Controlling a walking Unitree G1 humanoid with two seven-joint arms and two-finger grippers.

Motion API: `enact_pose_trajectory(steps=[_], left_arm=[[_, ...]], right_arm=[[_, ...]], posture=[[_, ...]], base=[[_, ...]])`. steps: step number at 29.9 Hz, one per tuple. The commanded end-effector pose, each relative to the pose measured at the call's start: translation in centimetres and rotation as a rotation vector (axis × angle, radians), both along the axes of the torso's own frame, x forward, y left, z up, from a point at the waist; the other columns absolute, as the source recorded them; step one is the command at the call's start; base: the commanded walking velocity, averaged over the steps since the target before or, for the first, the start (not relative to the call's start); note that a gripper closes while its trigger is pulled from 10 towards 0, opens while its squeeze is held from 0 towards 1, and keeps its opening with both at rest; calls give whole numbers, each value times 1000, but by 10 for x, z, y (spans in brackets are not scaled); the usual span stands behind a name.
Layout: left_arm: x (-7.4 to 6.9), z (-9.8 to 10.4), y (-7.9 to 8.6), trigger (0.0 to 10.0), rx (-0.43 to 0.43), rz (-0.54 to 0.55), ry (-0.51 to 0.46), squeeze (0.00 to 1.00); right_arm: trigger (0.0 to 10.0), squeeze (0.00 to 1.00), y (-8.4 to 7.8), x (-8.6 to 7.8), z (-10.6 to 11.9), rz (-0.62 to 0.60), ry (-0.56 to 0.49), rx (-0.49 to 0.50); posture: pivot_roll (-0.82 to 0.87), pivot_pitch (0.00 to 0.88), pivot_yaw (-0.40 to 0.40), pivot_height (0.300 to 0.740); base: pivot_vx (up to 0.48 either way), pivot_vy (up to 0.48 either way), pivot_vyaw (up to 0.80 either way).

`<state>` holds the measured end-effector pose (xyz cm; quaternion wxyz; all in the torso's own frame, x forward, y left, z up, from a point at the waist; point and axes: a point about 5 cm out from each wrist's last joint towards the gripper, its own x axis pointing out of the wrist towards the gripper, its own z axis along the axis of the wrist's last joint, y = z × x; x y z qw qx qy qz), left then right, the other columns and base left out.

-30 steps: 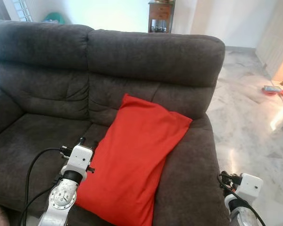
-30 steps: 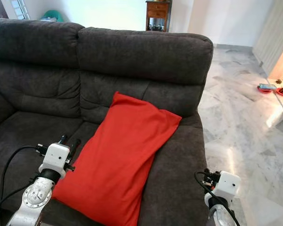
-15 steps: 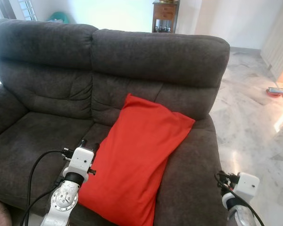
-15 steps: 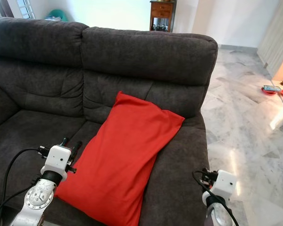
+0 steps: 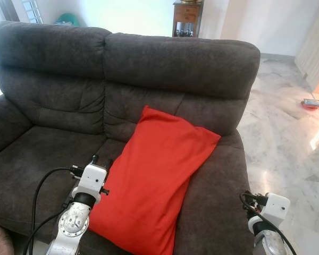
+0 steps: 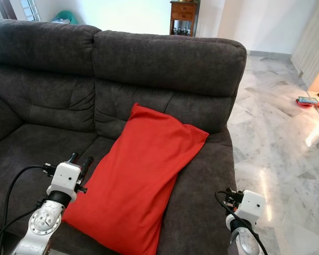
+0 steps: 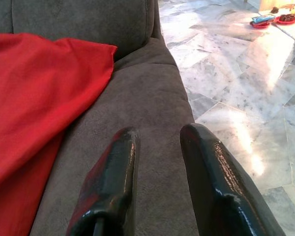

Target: Move the pillow to the sofa from floor

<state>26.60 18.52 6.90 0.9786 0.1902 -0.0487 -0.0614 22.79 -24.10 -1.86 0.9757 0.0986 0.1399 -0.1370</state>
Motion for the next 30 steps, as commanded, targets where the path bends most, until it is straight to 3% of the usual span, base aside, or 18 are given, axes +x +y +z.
enact_pose_trajectory(steps=[1, 30], left_arm=[[-1, -1, 0, 10000, 6, -2, 1, 0], [-9, -6, -3, 10000, -3, -11, 17, 0]], right_arm=[[10000, 0, 1, 4, 2, 1, -12, -2], [10000, 0, 2, -5, -5, 15, 27, -6]], posture=[[137, 0, -34, 738], [135, 0, -35, 738]], base=[[0, 0, 0], [0, 0, 0]])
